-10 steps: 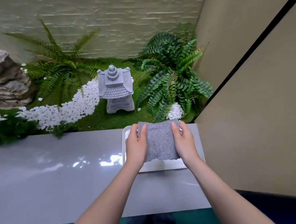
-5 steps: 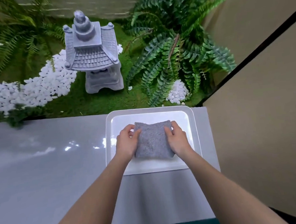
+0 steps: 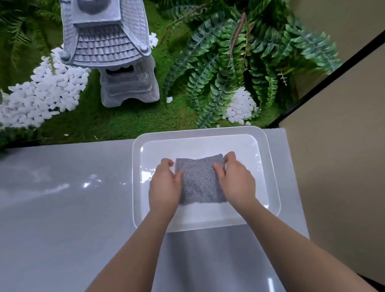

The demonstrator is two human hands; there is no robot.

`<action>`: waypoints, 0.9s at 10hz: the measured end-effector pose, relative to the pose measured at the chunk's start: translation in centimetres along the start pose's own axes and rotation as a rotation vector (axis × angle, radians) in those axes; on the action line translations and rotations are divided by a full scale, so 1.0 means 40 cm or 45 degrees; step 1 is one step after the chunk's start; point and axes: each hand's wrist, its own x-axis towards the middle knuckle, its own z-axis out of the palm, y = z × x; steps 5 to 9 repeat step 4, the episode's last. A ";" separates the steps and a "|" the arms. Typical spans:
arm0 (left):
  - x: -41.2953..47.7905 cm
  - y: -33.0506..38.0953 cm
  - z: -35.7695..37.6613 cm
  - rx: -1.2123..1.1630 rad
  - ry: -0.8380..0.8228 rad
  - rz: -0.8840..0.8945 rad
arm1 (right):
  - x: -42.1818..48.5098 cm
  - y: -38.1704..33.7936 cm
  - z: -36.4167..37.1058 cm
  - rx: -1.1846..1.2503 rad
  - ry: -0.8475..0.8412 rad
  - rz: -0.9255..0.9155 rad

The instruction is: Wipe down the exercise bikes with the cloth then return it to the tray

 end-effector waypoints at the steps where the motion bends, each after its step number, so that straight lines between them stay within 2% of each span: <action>1: -0.015 -0.030 -0.012 0.486 0.118 0.481 | -0.026 0.024 0.000 -0.109 0.286 -0.346; 2: -0.023 -0.057 -0.016 0.887 -0.113 0.809 | -0.039 0.064 0.016 -0.400 -0.036 -0.698; 3: -0.003 -0.078 -0.013 1.128 -0.370 0.757 | -0.023 0.093 0.034 -0.558 -0.231 -0.717; 4: -0.001 -0.062 -0.023 1.218 -0.438 0.722 | -0.017 0.084 0.020 -0.592 -0.309 -0.665; 9: -0.001 -0.062 -0.023 1.218 -0.438 0.722 | -0.017 0.084 0.020 -0.592 -0.309 -0.665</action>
